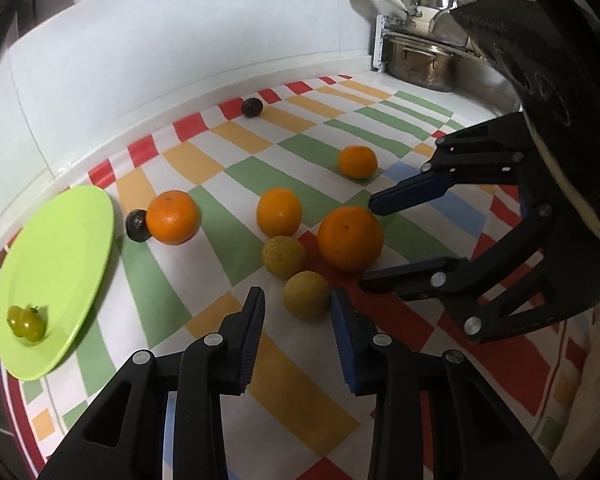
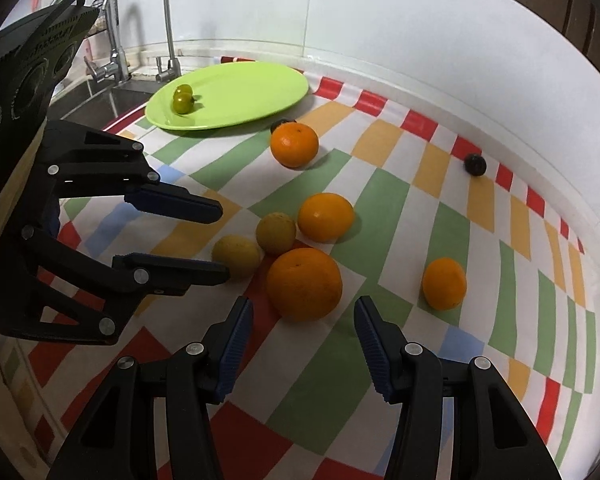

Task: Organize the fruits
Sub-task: 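Grasp the large orange with the right tool while the left tool grasps a brown round fruit, then carry the orange and brown fruit over the green plate and open the left tool, then lower the orange onto the plate, open the right tool, withdraw both tools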

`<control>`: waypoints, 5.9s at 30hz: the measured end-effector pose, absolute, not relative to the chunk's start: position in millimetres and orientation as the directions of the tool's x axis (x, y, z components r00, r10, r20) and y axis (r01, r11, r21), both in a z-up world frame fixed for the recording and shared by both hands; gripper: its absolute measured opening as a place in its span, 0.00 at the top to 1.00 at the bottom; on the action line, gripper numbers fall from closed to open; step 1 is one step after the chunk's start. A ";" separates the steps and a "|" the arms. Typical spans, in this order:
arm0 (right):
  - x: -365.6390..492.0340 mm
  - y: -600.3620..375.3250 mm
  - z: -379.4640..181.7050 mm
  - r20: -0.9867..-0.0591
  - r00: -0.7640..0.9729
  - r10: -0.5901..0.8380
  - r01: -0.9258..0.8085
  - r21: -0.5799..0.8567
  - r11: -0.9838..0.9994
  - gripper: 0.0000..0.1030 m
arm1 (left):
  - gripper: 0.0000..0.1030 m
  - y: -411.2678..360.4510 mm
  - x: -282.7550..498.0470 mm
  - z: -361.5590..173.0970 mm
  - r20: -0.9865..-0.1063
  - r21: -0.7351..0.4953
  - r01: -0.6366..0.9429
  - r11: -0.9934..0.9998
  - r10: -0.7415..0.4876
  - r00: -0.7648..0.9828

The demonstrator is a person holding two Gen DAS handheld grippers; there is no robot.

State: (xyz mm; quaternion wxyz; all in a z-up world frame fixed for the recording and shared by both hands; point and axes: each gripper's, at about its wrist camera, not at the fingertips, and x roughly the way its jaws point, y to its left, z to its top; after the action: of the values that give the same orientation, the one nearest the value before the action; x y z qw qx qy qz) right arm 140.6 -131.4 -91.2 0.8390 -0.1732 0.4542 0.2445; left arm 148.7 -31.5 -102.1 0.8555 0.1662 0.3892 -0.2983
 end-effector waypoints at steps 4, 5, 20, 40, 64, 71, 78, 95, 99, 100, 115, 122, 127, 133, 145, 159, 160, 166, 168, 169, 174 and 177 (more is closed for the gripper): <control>145.5 -130.8 -94.5 -0.846 0.461 0.266 -0.577 -0.059 0.815 0.48 | 0.69 -34.3 151.8 -105.4 -0.770 0.045 0.643 0.765 -0.384 0.510; 146.5 -130.9 -95.2 -0.847 0.460 0.268 -0.578 -0.057 0.814 0.50 | 0.69 -34.9 153.1 -106.0 -0.772 0.039 0.643 0.765 -0.385 0.506; 149.1 -132.0 -95.7 -0.833 0.453 0.317 -0.555 0.015 0.832 0.61 | 0.73 -21.3 152.9 -98.3 -0.754 -0.006 0.542 0.840 -0.360 0.550; 130.4 -124.6 -47.5 -0.735 0.562 0.380 -0.508 0.055 0.859 0.61 | 0.73 10.5 126.4 -50.0 -0.644 -0.035 0.327 0.944 -0.272 0.715; 128.6 -89.9 8.8 -0.585 0.652 0.482 -0.546 0.079 0.834 0.61 | 0.73 51.9 108.7 -3.9 -0.520 0.018 0.147 0.989 -0.116 0.846; 136.3 -77.4 22.0 -0.553 0.661 0.508 -0.567 0.075 0.820 0.61 | 0.73 61.3 113.2 8.3 -0.483 0.040 0.108 0.993 -0.076 0.872; 156.7 -61.4 32.1 -0.543 0.648 0.534 -0.588 0.089 0.804 0.61 | 0.73 76.1 128.2 14.7 -0.464 0.048 0.073 0.996 -0.042 0.885; 236.6 -5.7 13.2 -0.652 0.551 0.521 -0.615 0.104 0.782 0.61 | 0.73 119.4 194.0 3.2 -0.531 0.026 0.011 1.000 0.004 0.847; 260.0 8.7 1.0 -0.693 0.516 0.504 -0.606 0.120 0.786 0.61 | 0.73 130.3 216.0 -4.9 -0.569 0.024 0.013 1.000 0.003 0.823; 266.7 12.3 -3.6 -0.704 0.505 0.499 -0.602 0.126 0.788 0.61 | 0.73 133.8 221.2 -7.7 -0.578 0.016 0.012 1.000 0.000 0.816; 328.6 42.9 -71.0 -0.831 0.386 0.400 -0.554 0.138 0.821 0.61 | 0.74 172.0 290.3 -65.3 -0.742 -0.035 -0.047 0.998 0.006 0.670; 342.6 45.8 -88.5 -0.855 0.339 0.393 -0.528 0.173 0.831 0.60 | 0.73 174.1 300.2 -75.8 -0.768 -0.037 -0.051 0.998 0.004 0.640; 342.3 46.1 -90.0 -0.853 0.331 0.403 -0.528 0.186 0.828 0.60 | 0.72 171.9 301.4 -73.2 -0.764 -0.031 -0.055 0.998 0.012 0.645; 336.3 38.6 -74.0 -0.825 0.359 0.436 -0.520 0.211 0.828 0.56 | 0.70 168.9 291.9 -57.1 -0.755 -0.045 -0.063 0.997 0.008 0.656; 286.5 1.0 -10.6 -0.739 0.507 0.443 -0.510 0.157 0.846 0.56 | 0.62 132.8 236.0 -2.9 -0.662 -0.025 -0.024 0.999 0.002 0.749; 195.9 -74.9 32.5 -0.639 0.658 0.398 -0.427 0.118 0.896 0.47 | 0.53 71.0 157.0 25.2 -0.591 -0.035 0.050 0.998 -0.061 0.804; 191.4 -79.7 32.9 -0.636 0.664 0.393 -0.422 0.116 0.899 0.47 | 0.52 68.5 154.7 24.7 -0.591 -0.036 0.052 0.998 -0.063 0.804; 167.1 -110.4 33.0 -0.632 0.693 0.347 -0.368 0.104 0.924 0.47 | 0.51 45.2 140.4 21.0 -0.598 -0.058 0.085 0.995 -0.103 0.795; 160.4 -120.6 32.8 -0.629 0.703 0.332 -0.350 0.101 0.931 0.47 | 0.49 35.6 136.5 18.8 -0.598 -0.052 0.099 0.994 -0.110 0.794; 156.8 -126.7 32.9 -0.629 0.708 0.321 -0.338 0.097 0.936 0.47 | 0.49 32.1 134.1 17.8 -0.598 -0.050 0.106 0.993 -0.115 0.793; 144.0 -149.3 27.9 -0.636 0.718 0.284 -0.297 0.088 0.951 0.47 | 0.49 12.7 128.1 9.2 -0.611 -0.041 0.142 0.989 -0.137 0.780; 137.0 -159.5 21.9 -0.646 0.717 0.260 -0.273 0.083 0.958 0.47 | 0.49 2.5 127.3 3.4 -0.624 -0.038 0.160 0.986 -0.149 0.767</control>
State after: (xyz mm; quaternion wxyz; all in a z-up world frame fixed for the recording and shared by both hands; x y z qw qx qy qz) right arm 137.0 -159.5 21.9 0.9266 -0.0093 0.3474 0.1438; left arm 127.3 2.5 3.4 0.9399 0.0087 0.3314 -0.0822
